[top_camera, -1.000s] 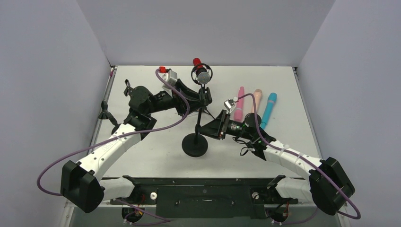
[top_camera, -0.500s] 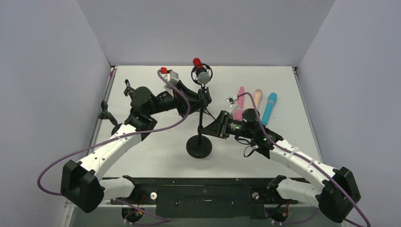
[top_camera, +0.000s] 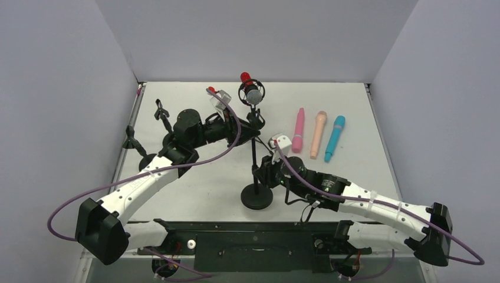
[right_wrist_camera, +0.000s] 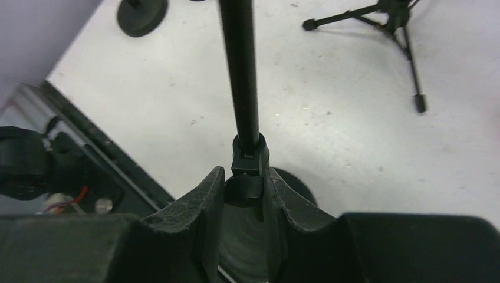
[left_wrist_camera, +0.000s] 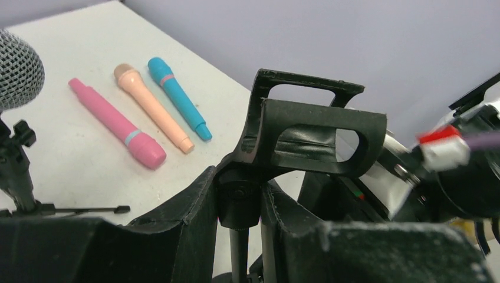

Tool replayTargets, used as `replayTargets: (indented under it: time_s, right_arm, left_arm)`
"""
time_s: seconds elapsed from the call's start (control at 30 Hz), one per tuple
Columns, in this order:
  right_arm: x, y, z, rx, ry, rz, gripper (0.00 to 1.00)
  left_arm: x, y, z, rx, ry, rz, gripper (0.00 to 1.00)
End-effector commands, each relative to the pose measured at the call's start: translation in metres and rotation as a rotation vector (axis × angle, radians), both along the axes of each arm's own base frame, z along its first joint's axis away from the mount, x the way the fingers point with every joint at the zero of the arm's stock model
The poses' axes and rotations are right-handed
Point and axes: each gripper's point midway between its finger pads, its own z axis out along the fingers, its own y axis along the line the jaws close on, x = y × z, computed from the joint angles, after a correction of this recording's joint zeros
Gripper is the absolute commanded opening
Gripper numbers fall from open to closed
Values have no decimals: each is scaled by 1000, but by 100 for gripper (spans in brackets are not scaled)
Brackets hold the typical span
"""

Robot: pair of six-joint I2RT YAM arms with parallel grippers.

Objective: Remove the microphone from the stand

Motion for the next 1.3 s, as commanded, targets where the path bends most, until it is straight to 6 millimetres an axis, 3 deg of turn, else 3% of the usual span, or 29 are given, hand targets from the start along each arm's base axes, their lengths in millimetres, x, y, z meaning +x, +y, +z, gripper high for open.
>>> replayTargets:
  time_s: [0.0,0.17,0.4,0.6,0.67,0.7,0.77,0.8,0.83,0.93,0.97,1.0,1.03,1.07,1.1,1.13,1.17,1.2,1.23,1.27]
  right_arm:
    - [21,-30,24,-233,-298,-172,0]
    - [7,-26,30,-440,-481,-200,0]
    - [-4,-13,15,-747,-652,-168,0]
    - [-3,-13,14,-800,-686,-193,0]
    - [0,-14,16,-729,-636,-186,10]
    - [-2,-10,12,-691,-597,-134,23]
    - [-1,-13,20,-560,-506,-95,40]
    - [-1,-11,15,-505,-444,-58,44]
    - [4,-20,22,-459,-418,-72,49]
    - [-9,-18,18,-305,-294,46,56]
    - [-6,-25,20,-254,-264,34,59]
    - [-15,-18,21,-194,-228,100,60]
    - [-9,-26,21,-142,-186,68,61]
    - [-18,-18,24,-70,-147,140,62]
    - [-10,-27,24,-11,-98,98,62]
    - [-14,-21,30,65,-69,141,62]
    - [-3,-30,29,127,-8,73,62]
    - [-6,-23,40,215,7,116,62]
    - [-5,-25,35,292,103,99,62]
    - [6,-25,51,382,80,81,62]
  left_arm:
    - [26,9,35,-41,11,166,0]
    - [33,5,23,-13,92,189,0]
    - [33,-6,16,21,119,175,0]
    - [33,-6,17,34,109,174,0]
    - [32,-5,19,35,99,175,0]
    - [31,-4,21,33,92,175,0]
    - [29,-2,24,31,73,176,0]
    - [29,-2,26,26,64,176,0]
    - [28,-1,29,19,55,176,0]
    - [26,1,36,-6,30,176,0]
    - [24,2,42,-26,15,178,0]
    - [24,2,41,-29,14,180,0]
    - [22,3,48,-48,-4,179,0]
    - [21,3,47,-54,-8,179,0]
    - [20,3,52,-73,-28,177,0]
    - [19,5,52,-79,-35,185,0]
    - [18,5,57,-96,-53,187,0]
    - [18,7,57,-102,-60,196,0]
    - [17,7,58,-118,-73,199,0]
    - [16,10,63,-136,-87,212,0]
